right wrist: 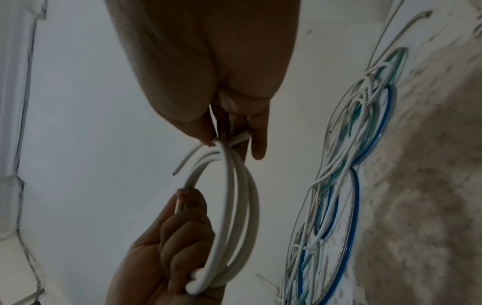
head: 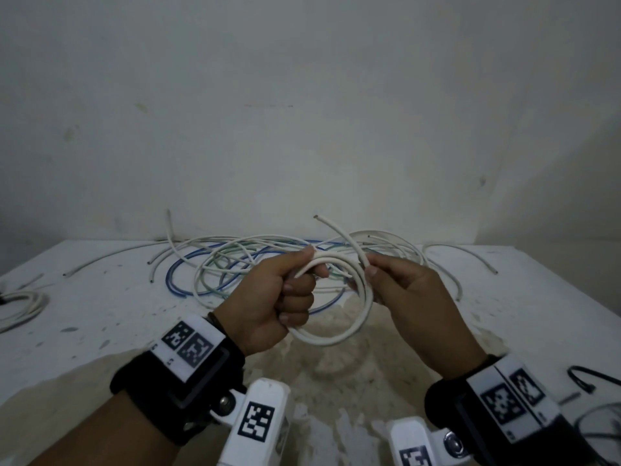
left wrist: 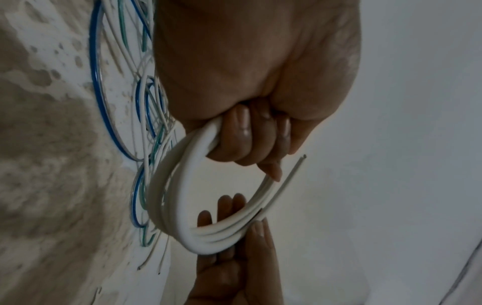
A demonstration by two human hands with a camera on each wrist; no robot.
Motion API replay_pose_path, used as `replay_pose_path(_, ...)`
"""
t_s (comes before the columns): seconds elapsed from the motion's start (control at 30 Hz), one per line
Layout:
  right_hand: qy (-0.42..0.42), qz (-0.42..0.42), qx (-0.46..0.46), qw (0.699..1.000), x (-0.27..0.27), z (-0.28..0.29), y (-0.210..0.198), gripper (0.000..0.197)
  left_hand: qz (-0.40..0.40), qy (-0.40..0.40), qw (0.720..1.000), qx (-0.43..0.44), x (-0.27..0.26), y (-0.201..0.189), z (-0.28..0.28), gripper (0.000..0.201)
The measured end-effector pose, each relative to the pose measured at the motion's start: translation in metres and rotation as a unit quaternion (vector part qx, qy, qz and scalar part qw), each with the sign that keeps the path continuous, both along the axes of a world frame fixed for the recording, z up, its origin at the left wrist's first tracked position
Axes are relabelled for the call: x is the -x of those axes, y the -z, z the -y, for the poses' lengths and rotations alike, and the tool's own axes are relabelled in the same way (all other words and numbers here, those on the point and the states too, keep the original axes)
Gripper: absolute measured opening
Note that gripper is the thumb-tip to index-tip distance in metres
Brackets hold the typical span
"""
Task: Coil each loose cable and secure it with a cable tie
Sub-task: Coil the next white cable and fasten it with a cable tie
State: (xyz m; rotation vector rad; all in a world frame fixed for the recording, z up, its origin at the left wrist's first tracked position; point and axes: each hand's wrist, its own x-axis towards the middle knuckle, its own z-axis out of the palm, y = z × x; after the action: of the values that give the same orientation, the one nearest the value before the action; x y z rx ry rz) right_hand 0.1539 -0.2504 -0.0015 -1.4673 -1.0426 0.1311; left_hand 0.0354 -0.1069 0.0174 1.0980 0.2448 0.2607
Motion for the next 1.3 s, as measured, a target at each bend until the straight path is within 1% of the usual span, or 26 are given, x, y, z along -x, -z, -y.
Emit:
replay_pose_path(0.07,-0.001,-0.011,-0.006,1.000,0.000,0.001,0.001,0.047,0.015,-0.005,1.000,0.027,0.001,-0.001,-0.004,0.033)
replay_pose_path(0.13,-0.020,-0.023,-0.001,1.000,0.000,0.002,0.002,0.039,0.021,-0.005,0.999,0.027,0.001,-0.003,-0.006,0.033)
replay_pose_path(0.2,-0.028,-0.031,0.004,0.999,0.000,0.003,0.003,0.032,0.018,-0.006,1.000,0.010,0.002,-0.003,-0.005,0.033)
replay_pose_path(0.27,-0.037,-0.045,-0.001,0.998,0.001,0.002,0.004,0.031,0.015,-0.012,1.000,-0.009,0.003,-0.003,-0.004,0.034)
replay_pose_path(0.37,-0.055,-0.088,-0.006,0.995,0.004,0.003,0.002,0.034,0.007,-0.016,0.999,-0.038,0.004,-0.003,-0.003,0.035)
replay_pose_path(0.43,-0.057,-0.100,-0.018,0.993,0.008,0.003,0.002,0.026,0.002,-0.014,0.999,-0.048,0.005,-0.003,-0.002,0.035)
replay_pose_path(0.47,-0.058,-0.091,-0.023,0.994,0.010,0.002,0.002,0.022,-0.001,-0.010,0.998,-0.054,0.006,-0.003,-0.001,0.034)
replay_pose_path(0.53,-0.065,-0.059,-0.022,0.996,0.014,0.002,0.003,0.028,-0.006,0.001,0.998,-0.068,0.006,-0.002,0.001,0.033)
replay_pose_path(0.6,-0.064,-0.038,-0.016,0.997,0.014,0.002,0.005,0.027,-0.008,0.017,0.998,-0.061,0.006,-0.002,0.003,0.036)
replay_pose_path(0.67,-0.055,-0.021,-0.003,0.998,0.011,0.004,0.006,0.028,-0.009,0.037,0.998,-0.047,0.006,-0.002,0.001,0.048)
replay_pose_path(0.7,-0.050,-0.004,0.008,0.999,0.011,0.005,0.006,0.030,-0.015,0.041,0.997,-0.057,0.006,-0.002,0.001,0.058)
replay_pose_path(0.73,-0.045,0.020,0.022,0.999,0.011,0.007,0.006,0.031,-0.025,0.037,0.995,-0.084,0.005,-0.002,0.001,0.065)
replay_pose_path(0.77,-0.040,0.047,0.037,0.997,0.012,0.009,0.006,0.031,-0.037,0.031,0.991,-0.123,0.004,-0.001,0.002,0.067)
replay_pose_path(0.8,-0.034,0.069,0.048,0.996,0.013,0.010,0.005,0.032,-0.045,0.022,0.985,-0.163,0.002,-0.001,0.005,0.060)
replay_pose_path(0.83,-0.029,0.079,0.052,0.995,0.014,0.012,0.005,0.033,-0.049,0.013,0.981,-0.187,0.000,-0.001,0.009,0.049)
replay_pose_path(0.87,-0.023,0.073,0.052,0.996,0.014,0.013,0.005,0.034,-0.048,0.010,0.981,-0.187,-0.002,0.000,0.013,0.039)
replay_pose_path(0.9,-0.019,0.047,0.046,0.998,0.013,0.015,0.005,0.032,-0.044,0.016,0.985,-0.166,-0.003,0.002,0.017,0.033)
replay_pose_path(0.97,-0.021,-0.042,0.037,0.998,0.012,0.022,0.005,0.027,-0.027,0.052,0.994,-0.092,-0.006,0.006,0.023,0.027)
replay_pose_path(1.0,-0.023,-0.071,0.041,0.996,0.010,0.027,0.004,0.025,-0.020,0.074,0.995,-0.059,-0.008,0.009,0.025,0.026)
replay_pose_path(1.03,-0.022,-0.077,0.054,0.995,0.008,0.034,0.005,0.024,-0.020,0.093,0.994,-0.047,-0.010,0.012,0.028,0.025)
replay_pose_path(1.07,-0.019,-0.065,0.075,0.995,0.007,0.041,0.005,0.024,-0.027,0.103,0.992,-0.063,-0.012,0.015,0.030,0.024)
replay_pose_path(1.1,-0.010,-0.034,0.103,0.994,0.005,0.050,0.006,0.024,-0.040,0.104,0.988,-0.102,-0.016,0.017,0.035,0.024)
replay_pose_path(1.2,0.037,0.082,0.200,0.976,0.002,0.074,0.010,0.019,-0.062,0.078,0.961,-0.259,-0.031,0.025,0.060,0.034)
replay_pose_path(1.23,0.060,0.086,0.210,0.972,0.000,0.082,0.013,0.016,-0.058,0.076,0.948,-0.304,-0.036,0.027,0.073,0.037)
replay_pose_path(1.27,0.081,0.056,0.204,0.974,-0.002,0.090,0.015,0.011,-0.051,0.074,0.938,-0.336,-0.040,0.031,0.086,0.036)
replay_pose_path(1.3,0.100,0.012,0.192,0.976,-0.004,0.098,0.016,0.005,-0.043,0.072,0.933,-0.350,-0.044,0.035,0.097,0.036)
